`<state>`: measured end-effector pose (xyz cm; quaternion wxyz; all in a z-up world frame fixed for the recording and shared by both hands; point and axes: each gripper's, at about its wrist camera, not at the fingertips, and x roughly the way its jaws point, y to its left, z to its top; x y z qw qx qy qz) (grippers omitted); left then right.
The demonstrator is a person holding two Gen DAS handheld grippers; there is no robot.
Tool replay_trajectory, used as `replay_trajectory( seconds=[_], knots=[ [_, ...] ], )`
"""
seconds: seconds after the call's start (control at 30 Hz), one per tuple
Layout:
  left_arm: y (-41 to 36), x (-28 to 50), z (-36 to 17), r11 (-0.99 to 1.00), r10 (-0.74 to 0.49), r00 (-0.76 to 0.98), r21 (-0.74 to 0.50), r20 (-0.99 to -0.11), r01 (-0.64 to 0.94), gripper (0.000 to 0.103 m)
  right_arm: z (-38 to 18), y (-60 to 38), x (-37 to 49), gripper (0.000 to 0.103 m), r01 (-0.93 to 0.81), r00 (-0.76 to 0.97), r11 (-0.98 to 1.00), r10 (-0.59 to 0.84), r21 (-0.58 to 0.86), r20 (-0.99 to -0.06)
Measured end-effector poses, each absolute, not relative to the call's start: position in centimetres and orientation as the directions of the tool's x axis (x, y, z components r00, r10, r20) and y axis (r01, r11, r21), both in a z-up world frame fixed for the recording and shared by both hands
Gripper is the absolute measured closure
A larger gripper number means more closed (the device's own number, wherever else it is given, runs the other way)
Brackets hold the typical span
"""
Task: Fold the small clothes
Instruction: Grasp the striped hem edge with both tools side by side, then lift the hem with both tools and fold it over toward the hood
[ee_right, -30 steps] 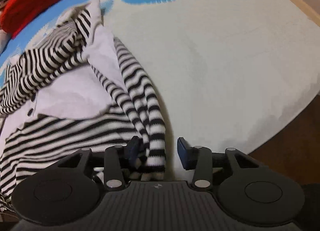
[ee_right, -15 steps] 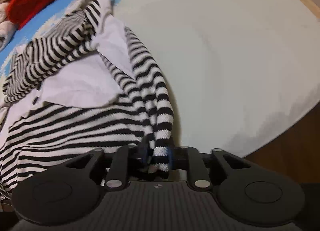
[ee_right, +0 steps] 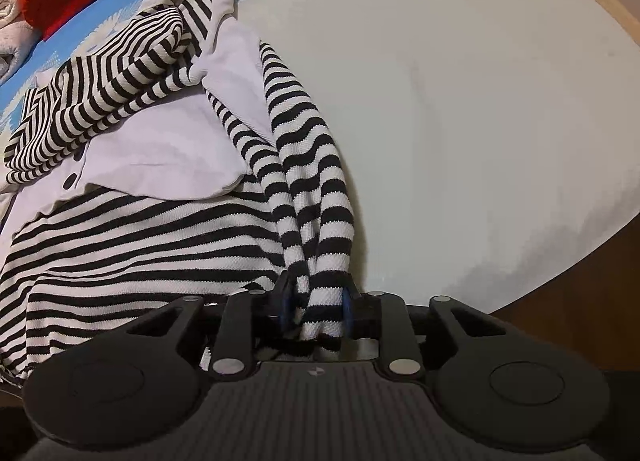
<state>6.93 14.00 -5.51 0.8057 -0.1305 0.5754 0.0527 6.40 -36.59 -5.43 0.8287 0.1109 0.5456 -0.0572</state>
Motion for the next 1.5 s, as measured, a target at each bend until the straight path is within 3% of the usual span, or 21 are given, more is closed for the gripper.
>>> replay_trajectory(
  seconds=[0.3, 0.47, 0.87, 1.0, 1.3, 1.5],
  knots=[
    [13.8, 6.9, -5.6, 0.963, -0.061, 0.336, -0.144, -0.940, -0.227, 0.079, -5.4, -36.5, 6.4, 0.085, 0.203, 0.405, 0.972, 0.027, 0.118, -0.914],
    [13.5, 6.8, -5.1, 0.967, -0.067, 0.363, -0.151, -0.929, -0.207, 0.096, -5.1, -36.3, 6.4, 0.093, 0.183, 0.424, 0.977, 0.026, 0.113, -0.905],
    [13.0, 4.5, -0.7, 0.979, -0.036, 0.532, -0.136, -0.846, -0.151, 0.097, -0.6, -37.2, 5.3, 0.095, 0.164, 0.620, 0.965, 0.060, 0.204, -0.782],
    [14.4, 3.2, 2.3, 0.954, -0.127, 0.578, -0.258, -0.806, -0.150, 0.097, 2.4, -38.1, 3.9, 0.096, 0.142, 0.666, 0.946, 0.125, 0.291, -0.735],
    [14.7, -3.0, 9.1, 0.941, -0.250, 0.612, -0.338, -0.751, -0.029, 0.097, 10.6, -41.1, -3.1, 0.096, 0.107, 0.757, 0.891, 0.215, 0.441, -0.617],
    [15.5, -1.8, 8.0, 0.926, -0.299, 0.540, -0.377, -0.787, -0.037, 0.097, 10.9, -41.7, -4.1, 0.096, 0.139, 0.731, 0.880, 0.218, 0.454, -0.646]
  ],
)
